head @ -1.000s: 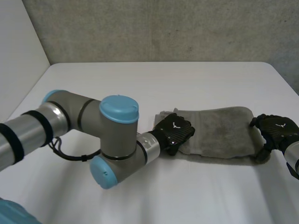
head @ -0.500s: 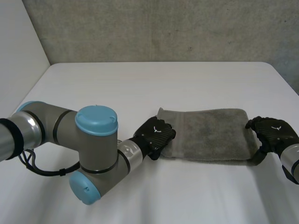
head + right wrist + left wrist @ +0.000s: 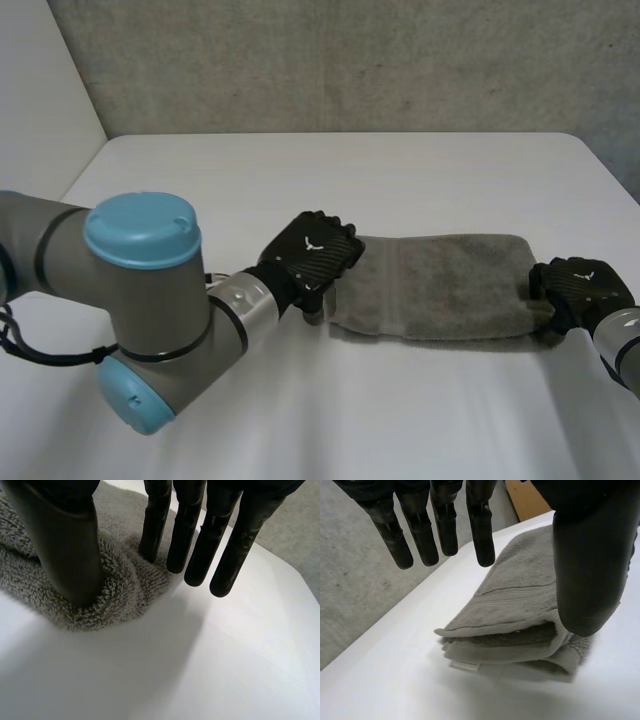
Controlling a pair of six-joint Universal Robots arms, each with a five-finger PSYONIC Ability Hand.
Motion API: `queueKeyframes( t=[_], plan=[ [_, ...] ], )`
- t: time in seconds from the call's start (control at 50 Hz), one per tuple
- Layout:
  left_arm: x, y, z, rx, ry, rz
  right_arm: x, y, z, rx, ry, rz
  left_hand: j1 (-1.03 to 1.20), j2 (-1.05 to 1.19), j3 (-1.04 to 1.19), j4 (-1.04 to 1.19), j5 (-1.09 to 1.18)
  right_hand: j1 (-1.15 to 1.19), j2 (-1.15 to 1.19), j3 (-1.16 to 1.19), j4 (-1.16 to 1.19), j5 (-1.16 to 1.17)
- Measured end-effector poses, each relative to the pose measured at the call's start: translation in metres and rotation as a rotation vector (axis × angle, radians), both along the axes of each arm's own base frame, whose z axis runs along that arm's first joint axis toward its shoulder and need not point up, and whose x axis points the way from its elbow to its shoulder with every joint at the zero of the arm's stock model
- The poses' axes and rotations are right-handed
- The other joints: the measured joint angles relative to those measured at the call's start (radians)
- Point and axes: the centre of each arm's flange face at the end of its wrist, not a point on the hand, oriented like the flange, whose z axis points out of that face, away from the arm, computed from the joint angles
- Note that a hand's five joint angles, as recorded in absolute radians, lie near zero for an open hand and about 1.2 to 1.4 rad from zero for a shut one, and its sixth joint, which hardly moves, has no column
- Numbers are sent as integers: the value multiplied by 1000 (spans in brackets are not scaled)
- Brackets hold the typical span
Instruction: Fold the towel.
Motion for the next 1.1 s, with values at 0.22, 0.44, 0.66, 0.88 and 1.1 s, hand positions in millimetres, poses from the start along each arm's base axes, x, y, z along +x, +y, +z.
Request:
queueKeyframes(
  t=[0.22, 0.44, 0.66, 0.88, 1.1],
  plan=[
    [12, -5, 4, 4, 2, 31, 0, -3, 1, -13, 36, 0, -4, -4, -4, -4, -4, 436, 457, 450, 455, 463],
    [27, -18, 22, -30, 29, 85, 21, -18, 28, -100, 33, 65, -8, -9, -9, -8, -9, 517, 510, 550, 554, 551],
    [42, -36, 64, -80, 165, 160, 142, 38, 73, -209, -5, 453, -58, -60, -62, -58, -60, 526, 519, 555, 554, 553],
    [46, -46, 75, -41, 276, 196, 214, 104, 31, -178, 117, 742, -97, -100, -102, -98, -101, 526, 520, 556, 554, 553],
    [39, -52, 62, -17, 266, 191, 207, 96, 34, -204, 192, 666, -118, -122, -123, -121, -123, -488, -505, -486, -488, -506]
  ],
)
